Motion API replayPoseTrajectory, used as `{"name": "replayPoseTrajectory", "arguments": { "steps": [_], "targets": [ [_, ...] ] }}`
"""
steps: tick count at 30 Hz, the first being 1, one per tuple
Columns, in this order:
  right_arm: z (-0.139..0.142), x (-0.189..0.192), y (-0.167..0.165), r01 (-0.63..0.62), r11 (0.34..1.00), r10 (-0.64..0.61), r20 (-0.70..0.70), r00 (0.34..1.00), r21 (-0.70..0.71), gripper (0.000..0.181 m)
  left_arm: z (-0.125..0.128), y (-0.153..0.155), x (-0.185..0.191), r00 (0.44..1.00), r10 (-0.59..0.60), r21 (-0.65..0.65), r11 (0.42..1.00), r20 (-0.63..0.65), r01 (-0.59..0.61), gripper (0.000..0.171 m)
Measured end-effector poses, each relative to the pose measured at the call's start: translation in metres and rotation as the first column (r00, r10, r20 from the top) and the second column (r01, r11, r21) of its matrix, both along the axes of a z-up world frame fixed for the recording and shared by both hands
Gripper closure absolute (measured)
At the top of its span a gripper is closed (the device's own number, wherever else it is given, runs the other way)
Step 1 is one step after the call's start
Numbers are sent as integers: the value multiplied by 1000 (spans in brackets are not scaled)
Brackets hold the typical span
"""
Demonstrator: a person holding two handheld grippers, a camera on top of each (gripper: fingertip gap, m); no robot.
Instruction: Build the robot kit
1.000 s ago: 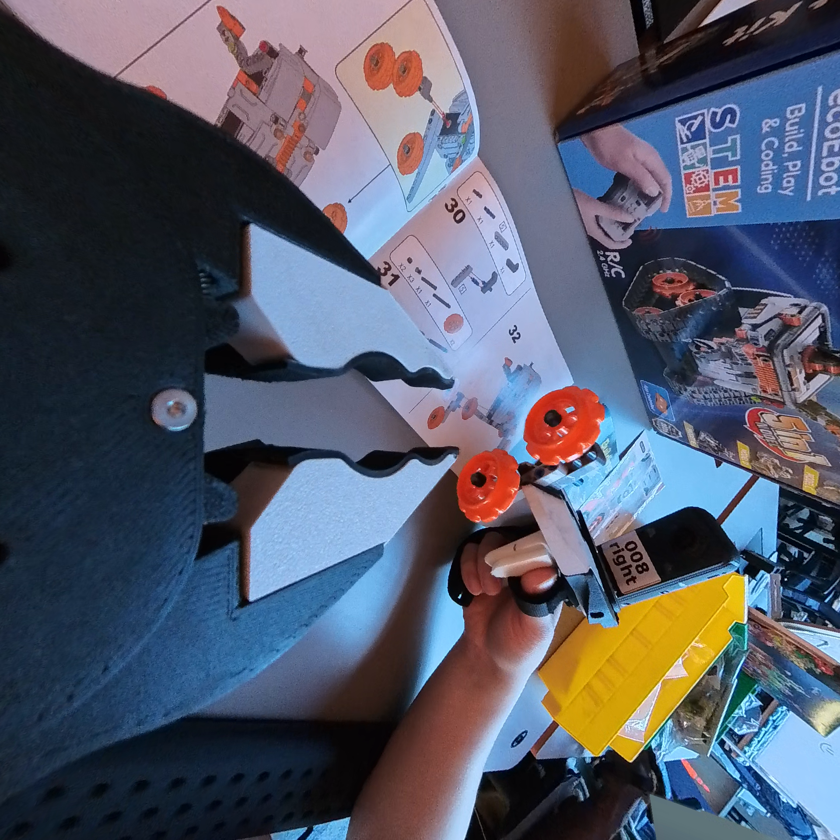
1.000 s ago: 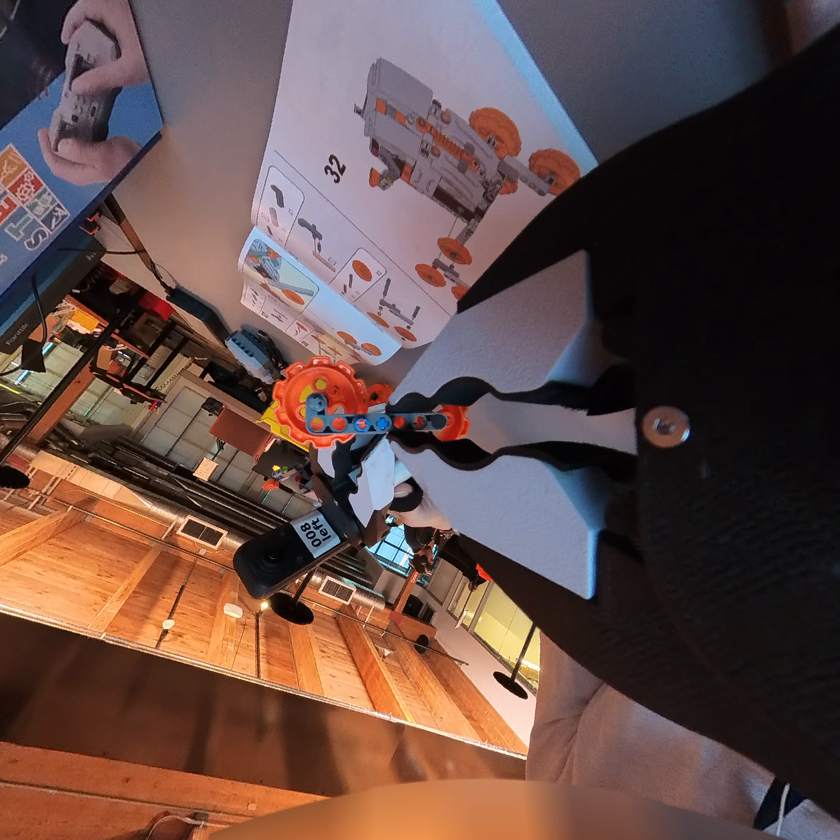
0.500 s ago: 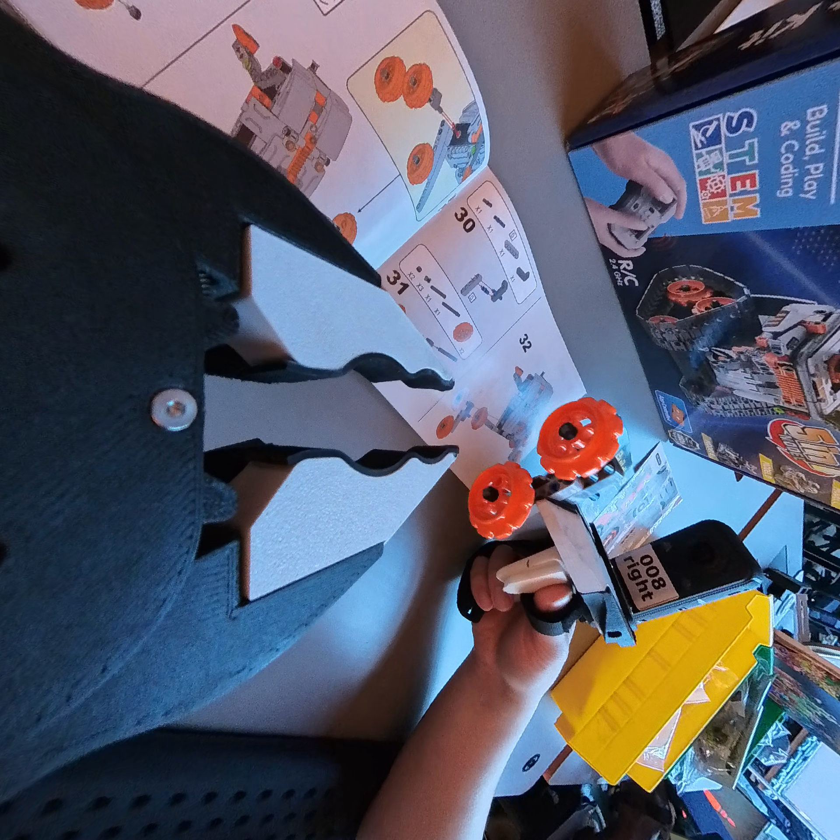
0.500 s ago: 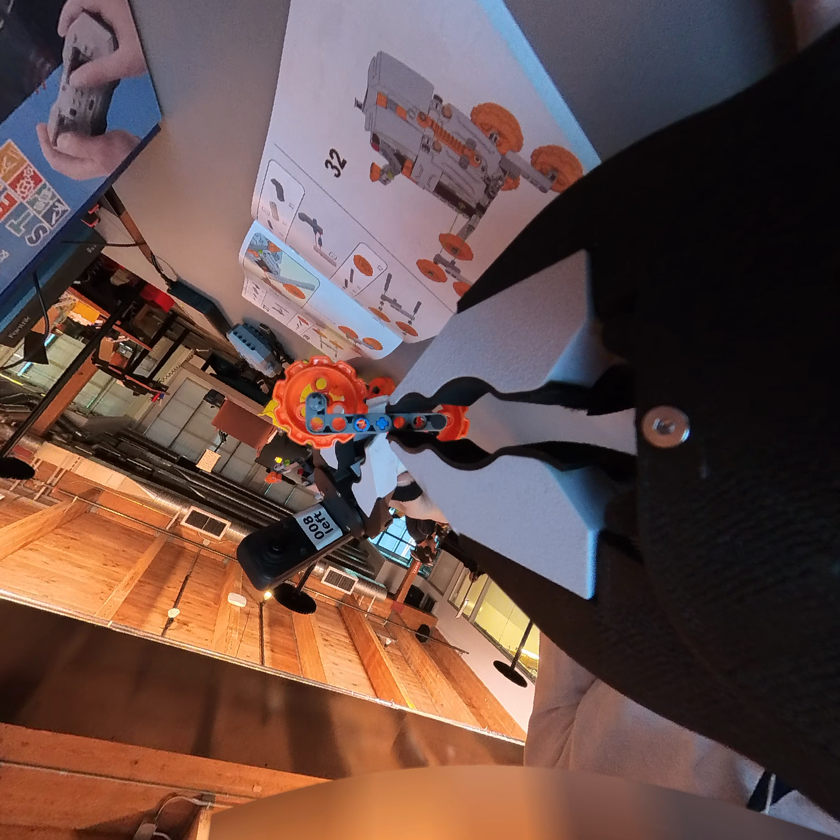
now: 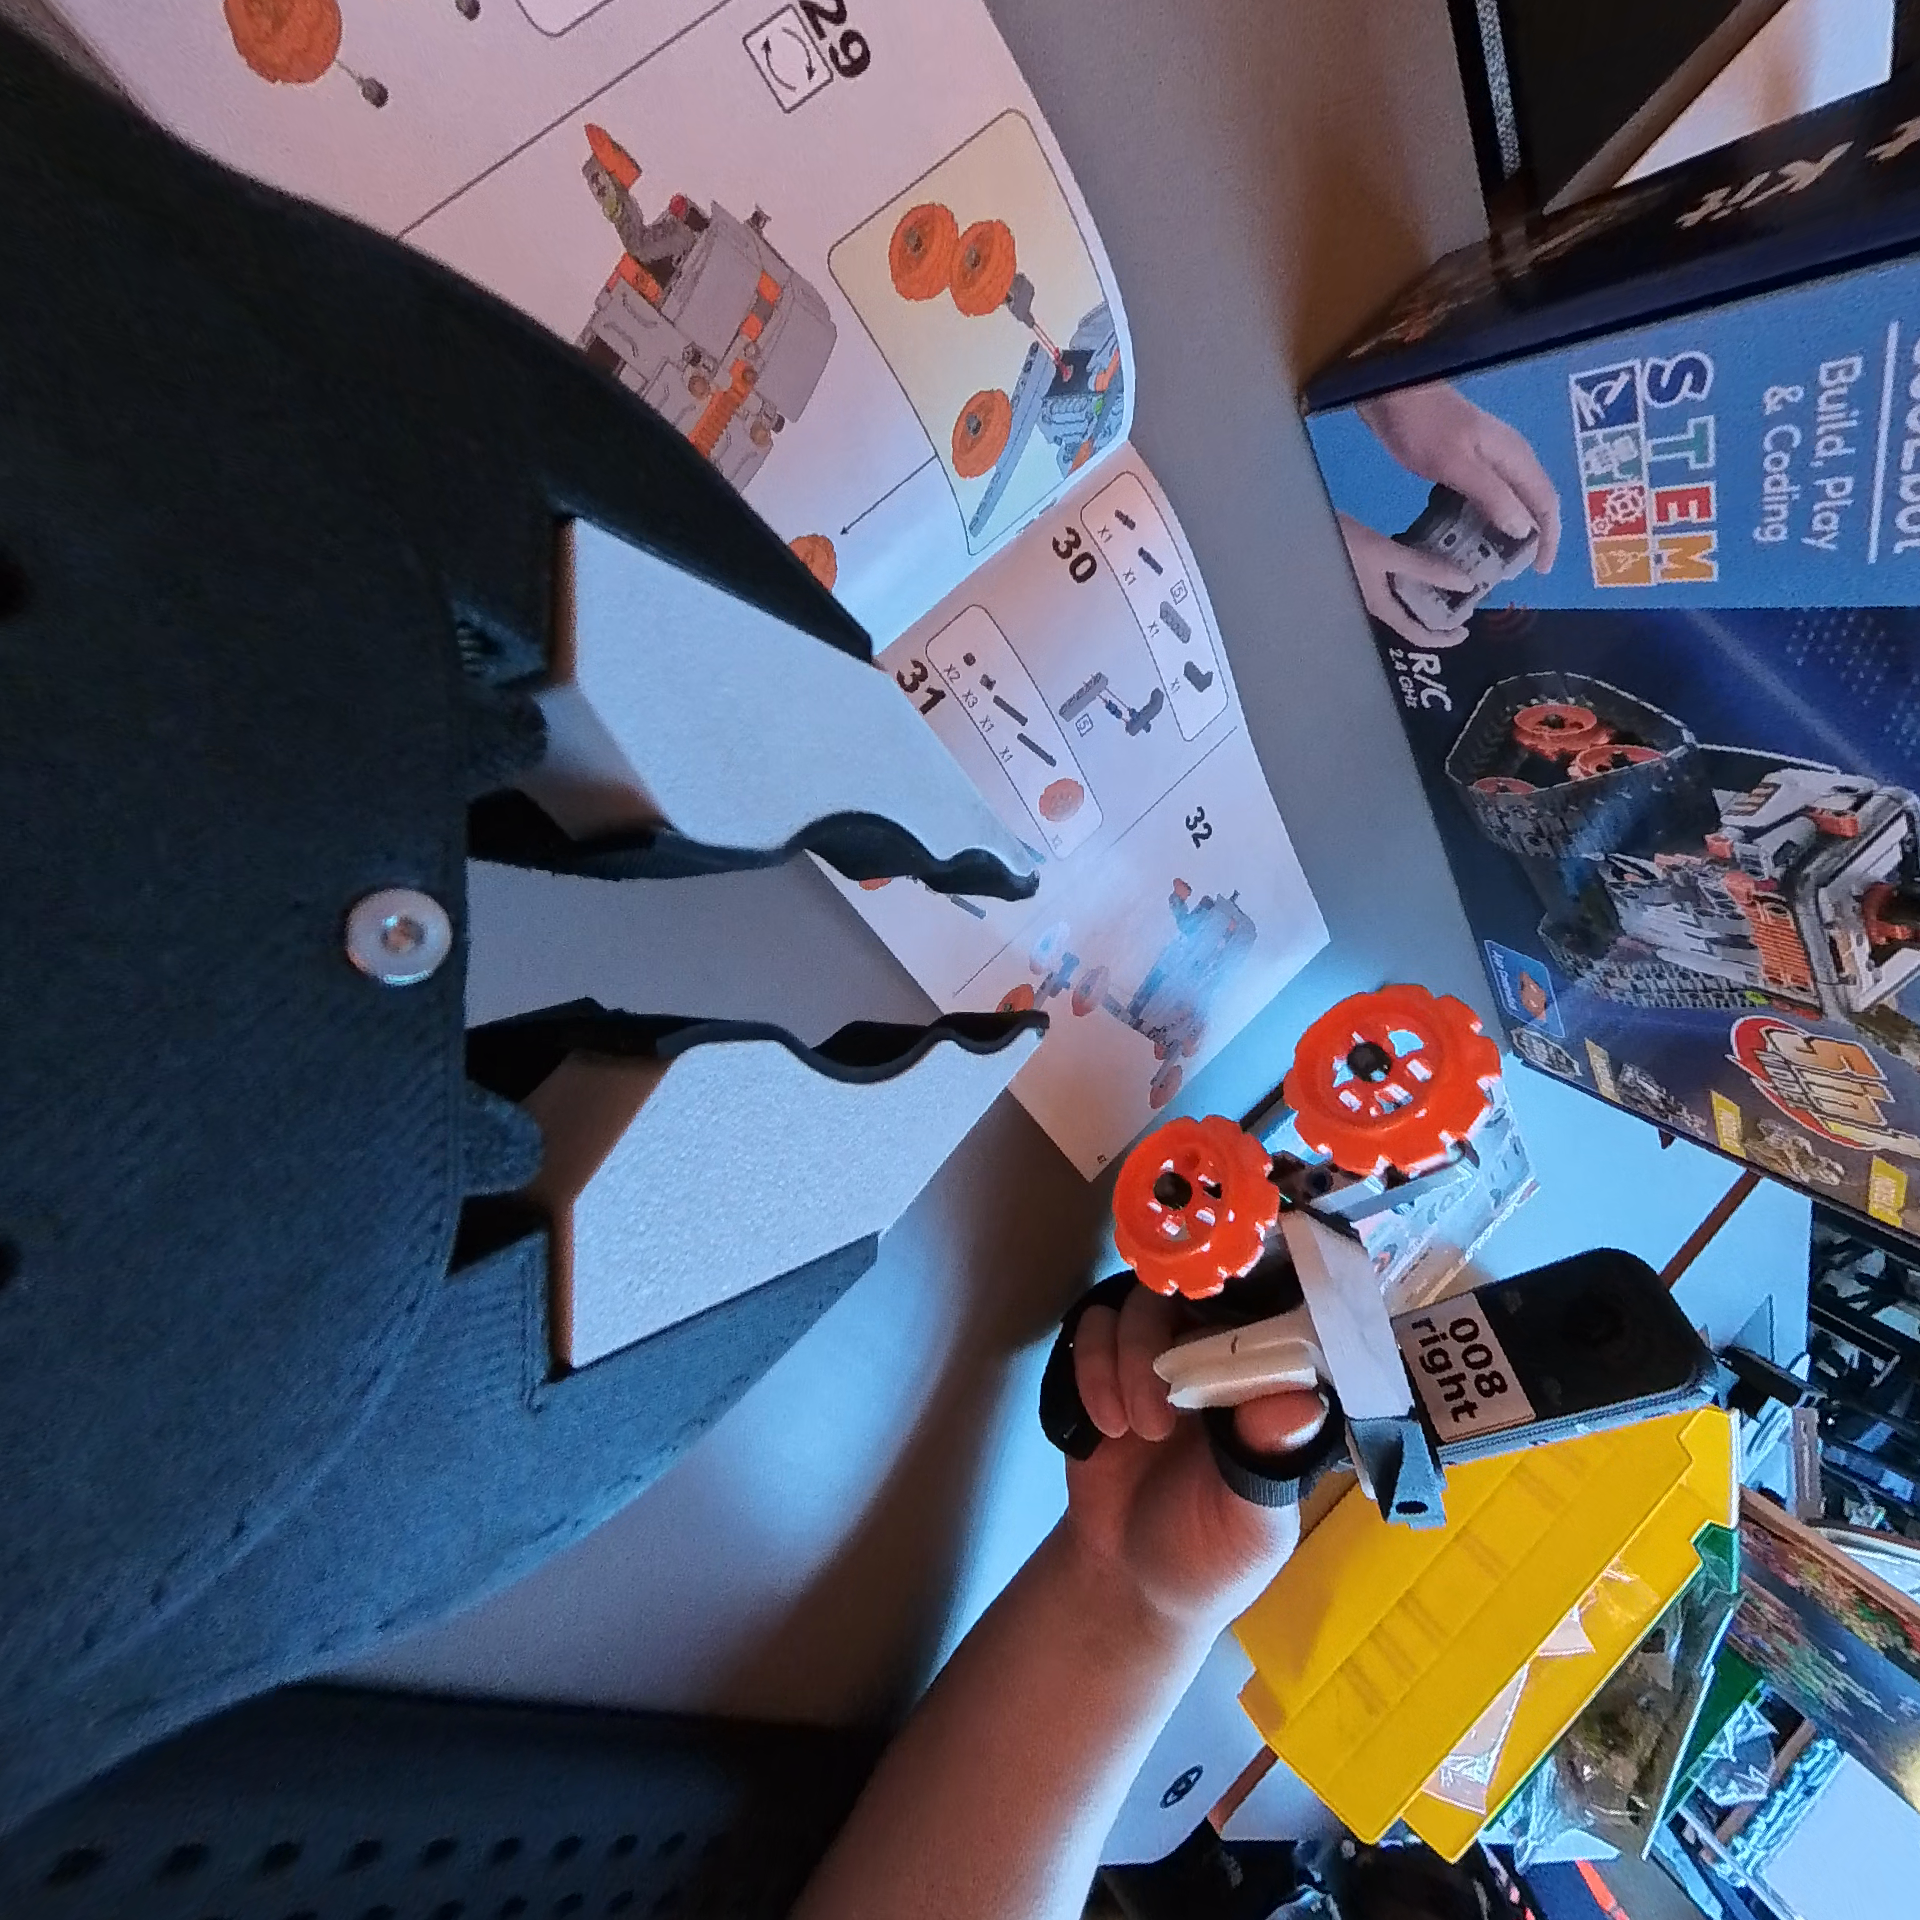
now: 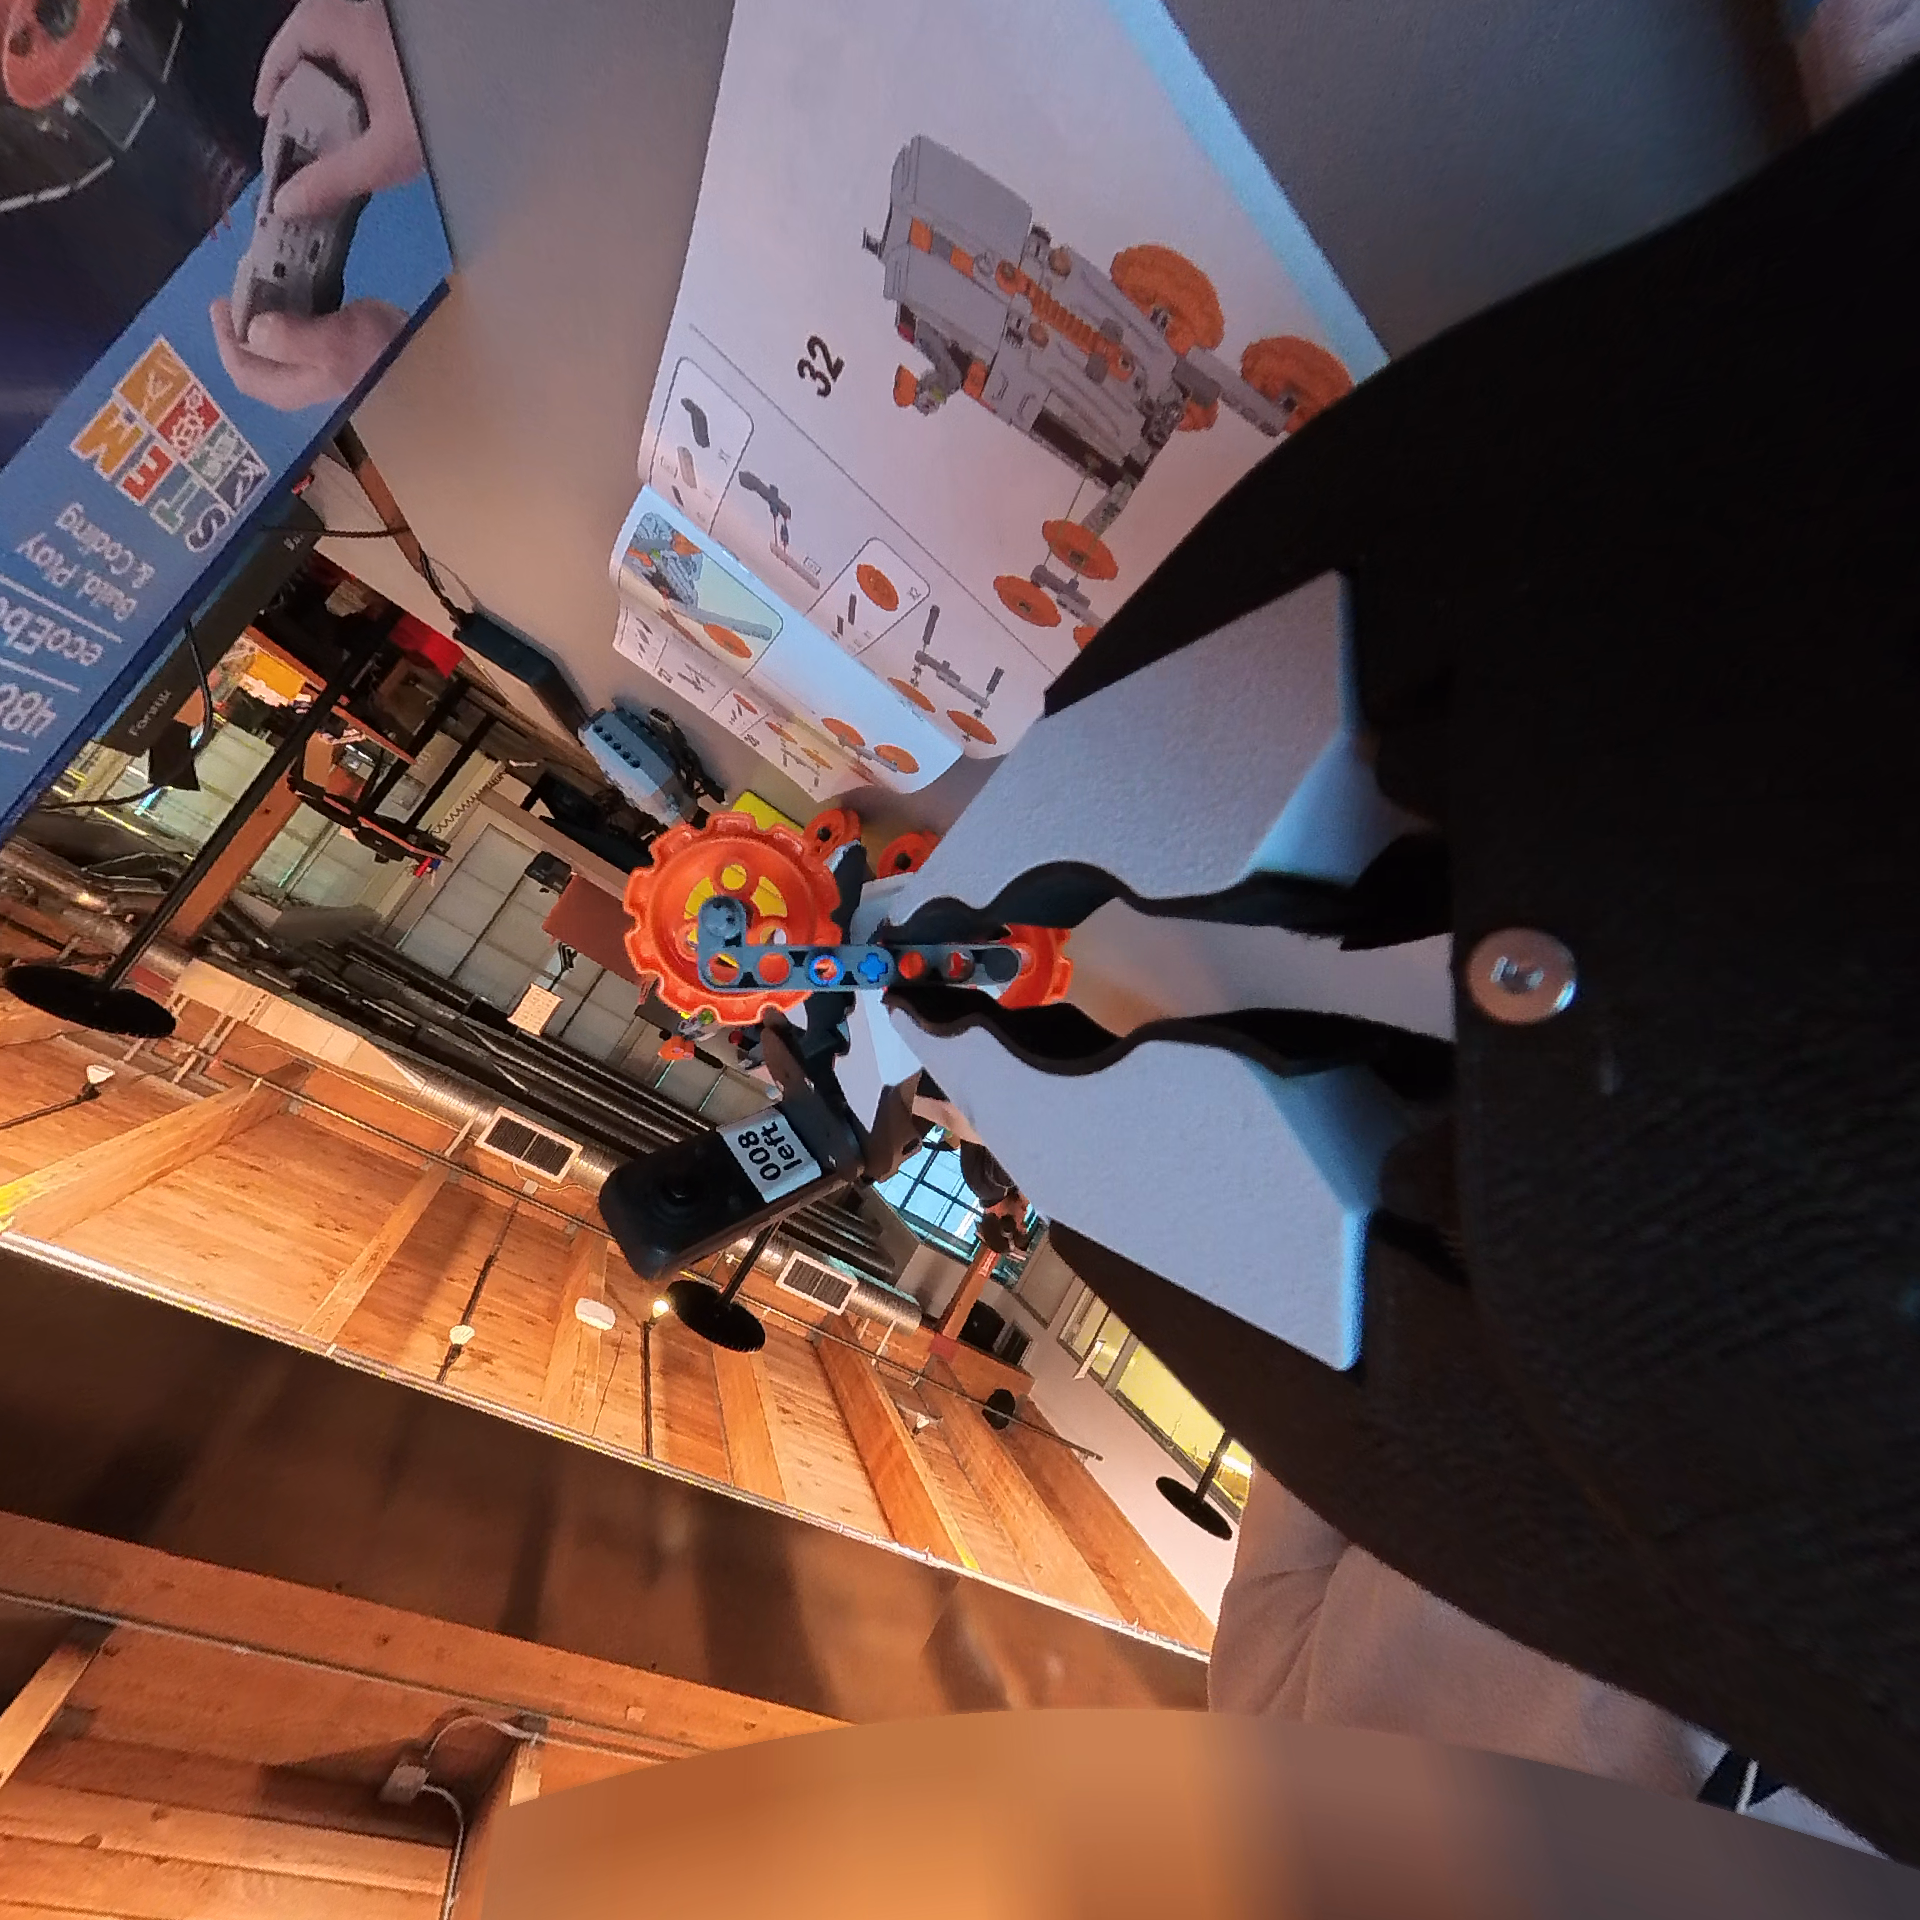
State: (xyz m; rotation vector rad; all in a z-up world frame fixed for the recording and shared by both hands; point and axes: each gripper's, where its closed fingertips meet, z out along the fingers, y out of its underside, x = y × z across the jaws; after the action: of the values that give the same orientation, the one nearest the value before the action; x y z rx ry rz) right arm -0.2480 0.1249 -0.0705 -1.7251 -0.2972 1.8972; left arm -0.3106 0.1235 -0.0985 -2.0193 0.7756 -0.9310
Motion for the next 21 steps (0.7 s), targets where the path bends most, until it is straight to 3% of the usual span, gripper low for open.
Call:
{"name": "replayPoseTrajectory", "arguments": {
  "steps": [21],
  "targets": [
    [-2,-3,-3,-8,999,7,44,999,43,176,-6,-1,1,1000,-4,-15,1000,-22,4,152]
  ]
}}
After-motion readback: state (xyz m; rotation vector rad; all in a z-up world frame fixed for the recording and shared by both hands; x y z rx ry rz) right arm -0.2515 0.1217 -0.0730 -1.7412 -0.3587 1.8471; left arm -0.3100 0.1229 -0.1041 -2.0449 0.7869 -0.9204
